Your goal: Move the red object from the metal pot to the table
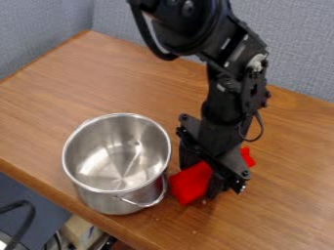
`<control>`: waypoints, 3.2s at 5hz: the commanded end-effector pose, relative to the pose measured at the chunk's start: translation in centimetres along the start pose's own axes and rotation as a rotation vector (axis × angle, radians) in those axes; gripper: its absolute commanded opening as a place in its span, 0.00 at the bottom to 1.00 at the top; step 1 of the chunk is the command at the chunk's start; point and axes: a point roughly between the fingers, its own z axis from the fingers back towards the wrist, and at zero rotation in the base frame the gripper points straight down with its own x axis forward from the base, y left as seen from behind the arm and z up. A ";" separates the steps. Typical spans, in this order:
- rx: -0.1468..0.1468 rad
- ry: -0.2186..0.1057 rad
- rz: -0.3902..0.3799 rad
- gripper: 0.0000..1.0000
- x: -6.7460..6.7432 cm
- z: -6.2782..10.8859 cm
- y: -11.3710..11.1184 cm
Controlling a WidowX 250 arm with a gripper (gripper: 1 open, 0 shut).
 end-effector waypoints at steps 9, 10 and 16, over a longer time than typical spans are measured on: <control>0.060 -0.111 -0.133 1.00 0.4 4.9 6.2; 0.041 -0.098 -0.187 1.00 0.0 4.5 7.1; -0.001 -0.093 -0.211 1.00 0.2 8.1 2.2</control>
